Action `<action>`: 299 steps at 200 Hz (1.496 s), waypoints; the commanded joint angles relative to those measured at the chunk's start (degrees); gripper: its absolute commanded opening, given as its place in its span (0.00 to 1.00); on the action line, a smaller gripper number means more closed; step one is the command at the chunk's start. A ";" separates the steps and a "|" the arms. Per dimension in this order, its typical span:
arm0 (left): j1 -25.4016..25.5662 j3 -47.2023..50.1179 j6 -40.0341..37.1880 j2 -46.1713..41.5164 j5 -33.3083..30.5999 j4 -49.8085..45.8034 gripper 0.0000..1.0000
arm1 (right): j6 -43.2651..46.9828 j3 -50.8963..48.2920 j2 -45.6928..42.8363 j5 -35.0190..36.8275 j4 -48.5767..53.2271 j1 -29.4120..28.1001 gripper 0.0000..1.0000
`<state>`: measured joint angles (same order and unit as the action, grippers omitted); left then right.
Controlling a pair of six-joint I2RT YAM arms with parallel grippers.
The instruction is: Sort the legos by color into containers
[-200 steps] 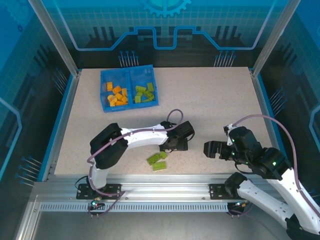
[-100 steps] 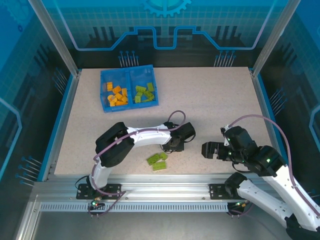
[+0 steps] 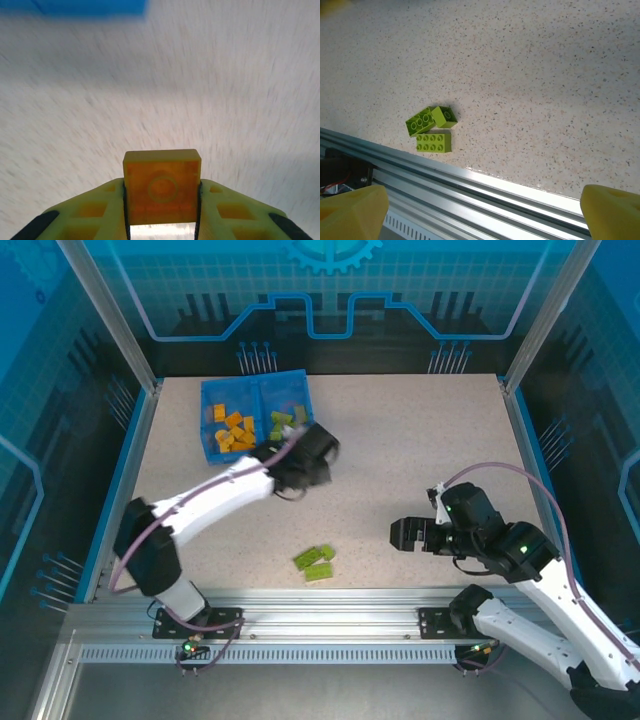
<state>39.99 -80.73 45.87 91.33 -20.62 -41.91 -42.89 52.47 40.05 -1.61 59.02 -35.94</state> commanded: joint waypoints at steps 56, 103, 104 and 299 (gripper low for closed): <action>-32.65 -21.42 -10.52 15.48 7.04 -2.14 0.26 | -1.05 2.03 3.23 -1.73 -2.93 0.70 0.99; -37.36 -43.98 -12.37 37.45 15.43 -5.51 0.32 | -1.55 2.84 2.09 -0.77 -0.88 0.69 0.99; -37.40 -44.42 -12.25 37.83 15.48 -5.71 0.32 | -1.56 2.92 2.07 -0.77 -0.82 0.70 0.99; -17.28 8.37 -46.72 -28.26 29.22 13.88 0.52 | 6.71 5.47 24.41 3.48 -13.62 -16.08 0.92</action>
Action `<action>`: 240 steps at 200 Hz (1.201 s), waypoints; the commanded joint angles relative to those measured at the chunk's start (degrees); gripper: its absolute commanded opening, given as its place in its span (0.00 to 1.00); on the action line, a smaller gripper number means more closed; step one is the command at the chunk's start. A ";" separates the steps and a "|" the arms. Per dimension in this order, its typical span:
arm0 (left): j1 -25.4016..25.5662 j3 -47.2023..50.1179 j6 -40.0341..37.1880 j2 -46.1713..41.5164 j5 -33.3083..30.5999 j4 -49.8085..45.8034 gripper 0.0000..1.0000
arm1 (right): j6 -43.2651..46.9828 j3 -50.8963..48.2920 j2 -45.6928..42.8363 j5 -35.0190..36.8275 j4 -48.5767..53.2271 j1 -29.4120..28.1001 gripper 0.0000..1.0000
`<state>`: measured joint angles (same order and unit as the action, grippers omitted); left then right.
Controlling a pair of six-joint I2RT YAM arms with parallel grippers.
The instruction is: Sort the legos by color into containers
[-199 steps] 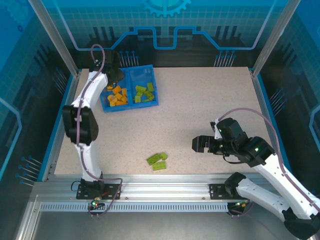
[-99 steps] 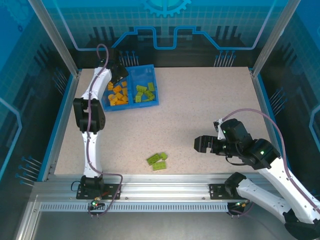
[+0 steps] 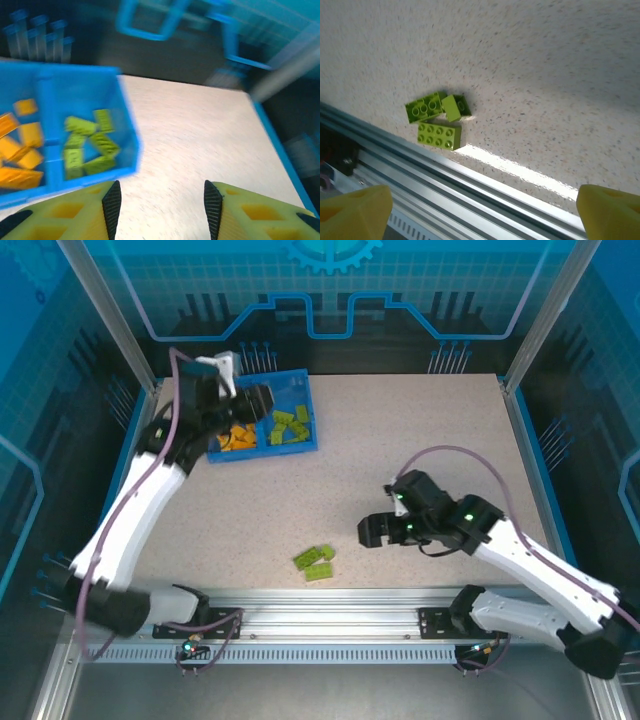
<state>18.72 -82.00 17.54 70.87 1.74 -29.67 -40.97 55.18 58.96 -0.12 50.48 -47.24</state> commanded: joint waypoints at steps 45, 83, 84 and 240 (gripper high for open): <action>9.33 24.35 -52.66 -26.70 28.42 -11.54 0.70 | 11.59 4.54 18.40 1.51 -9.92 -10.10 0.80; 10.40 32.88 -62.73 -37.77 34.14 -17.66 0.95 | 12.93 5.43 27.06 0.47 -14.35 -11.64 0.71; 10.43 33.00 -62.77 -37.88 34.17 -17.77 0.95 | 12.89 5.54 27.25 0.47 -14.49 -11.64 0.71; 10.38 37.82 -64.56 -38.58 33.02 -17.04 0.99 | 12.23 5.29 37.88 4.08 -19.33 -12.35 0.28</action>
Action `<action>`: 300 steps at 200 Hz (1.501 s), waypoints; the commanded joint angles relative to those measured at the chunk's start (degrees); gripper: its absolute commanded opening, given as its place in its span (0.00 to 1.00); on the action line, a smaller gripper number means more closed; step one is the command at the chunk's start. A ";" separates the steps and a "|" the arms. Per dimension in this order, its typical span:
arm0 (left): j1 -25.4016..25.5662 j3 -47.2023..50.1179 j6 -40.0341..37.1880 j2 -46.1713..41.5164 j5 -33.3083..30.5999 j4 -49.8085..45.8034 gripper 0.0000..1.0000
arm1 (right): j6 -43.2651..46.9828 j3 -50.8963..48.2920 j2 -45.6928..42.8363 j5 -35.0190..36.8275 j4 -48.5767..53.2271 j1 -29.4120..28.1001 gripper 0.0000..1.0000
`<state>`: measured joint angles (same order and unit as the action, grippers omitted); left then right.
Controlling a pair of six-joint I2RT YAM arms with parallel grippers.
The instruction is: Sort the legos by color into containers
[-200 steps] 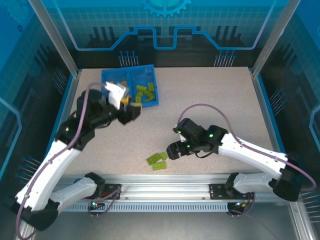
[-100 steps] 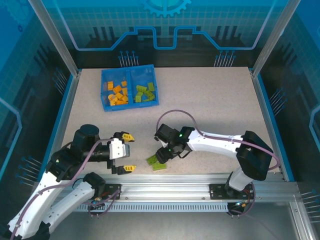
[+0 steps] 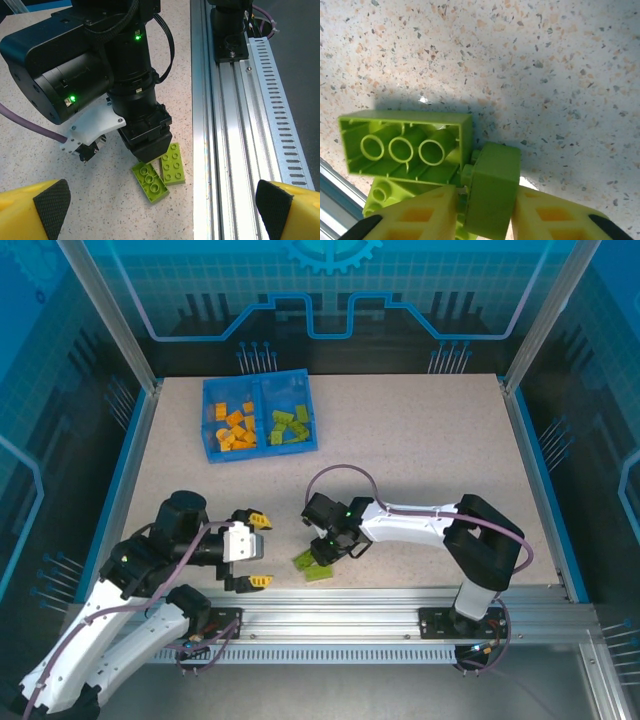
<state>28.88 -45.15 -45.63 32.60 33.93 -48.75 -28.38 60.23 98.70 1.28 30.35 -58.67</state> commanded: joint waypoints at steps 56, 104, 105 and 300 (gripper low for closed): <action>0.30 2.52 1.03 -3.06 0.44 5.80 0.99 | 0.14 4.60 -12.97 9.57 4.65 -0.83 0.25; 0.29 5.04 11.41 -8.20 -4.55 15.22 0.99 | 4.52 16.19 -12.75 12.02 0.47 2.82 0.26; 0.25 5.14 11.73 -8.31 -4.87 15.38 0.99 | 4.59 16.65 -12.52 12.00 0.40 3.02 0.26; 0.15 -1.52 92.98 4.88 -47.23 0.76 0.98 | 16.60 97.62 54.56 4.27 14.76 18.38 0.37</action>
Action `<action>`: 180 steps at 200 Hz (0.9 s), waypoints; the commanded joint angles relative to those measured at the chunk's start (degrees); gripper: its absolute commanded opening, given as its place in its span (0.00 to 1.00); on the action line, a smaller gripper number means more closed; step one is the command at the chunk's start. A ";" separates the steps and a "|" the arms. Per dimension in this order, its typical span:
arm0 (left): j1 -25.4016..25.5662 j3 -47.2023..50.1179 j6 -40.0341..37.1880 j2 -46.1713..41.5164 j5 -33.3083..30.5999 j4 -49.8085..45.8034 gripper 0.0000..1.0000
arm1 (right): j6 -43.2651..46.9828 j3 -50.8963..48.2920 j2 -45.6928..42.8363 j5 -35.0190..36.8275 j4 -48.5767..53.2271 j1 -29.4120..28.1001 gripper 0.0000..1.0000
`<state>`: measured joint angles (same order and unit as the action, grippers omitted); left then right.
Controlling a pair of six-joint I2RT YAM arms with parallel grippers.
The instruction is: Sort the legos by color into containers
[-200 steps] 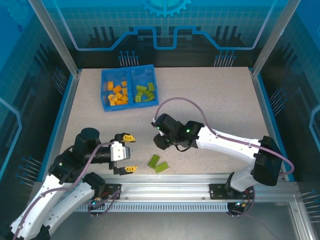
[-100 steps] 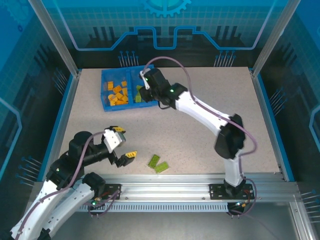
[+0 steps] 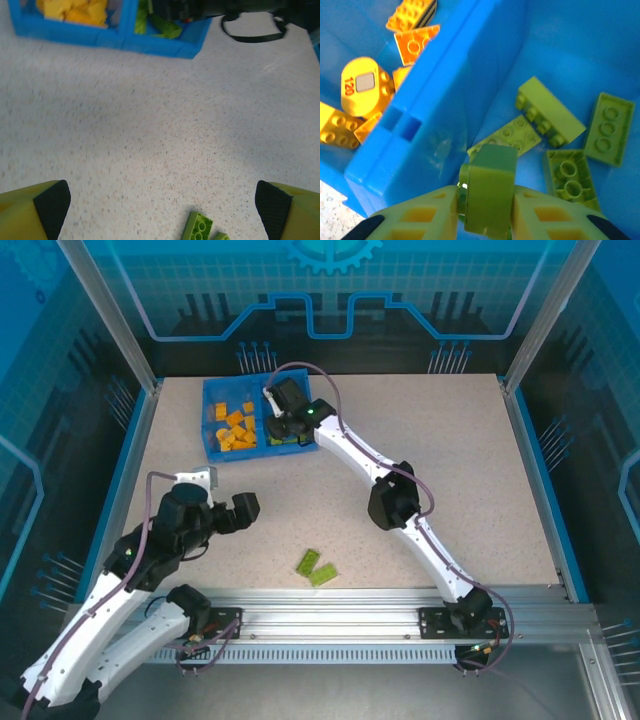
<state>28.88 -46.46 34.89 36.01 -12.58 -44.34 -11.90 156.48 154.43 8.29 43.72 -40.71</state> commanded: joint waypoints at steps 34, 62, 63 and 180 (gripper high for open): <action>0.16 -0.02 13.30 4.09 0.65 -3.37 0.98 | -0.38 1.19 -6.08 -3.12 1.73 0.43 0.45; 0.17 -1.05 10.11 6.18 2.56 -3.17 0.99 | -1.23 -0.18 -13.49 -4.51 4.88 0.37 0.43; 0.19 -1.03 9.89 6.27 2.78 -3.15 0.99 | -1.26 -0.28 -13.83 -4.65 4.97 0.37 0.43; 19.48 -5.97 -0.09 37.14 9.22 3.27 0.95 | -6.15 -74.43 -84.76 -18.30 9.35 1.60 0.68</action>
<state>44.64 -48.90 36.91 66.85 -0.49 -40.62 -14.00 93.19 77.03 -6.28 47.07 -40.25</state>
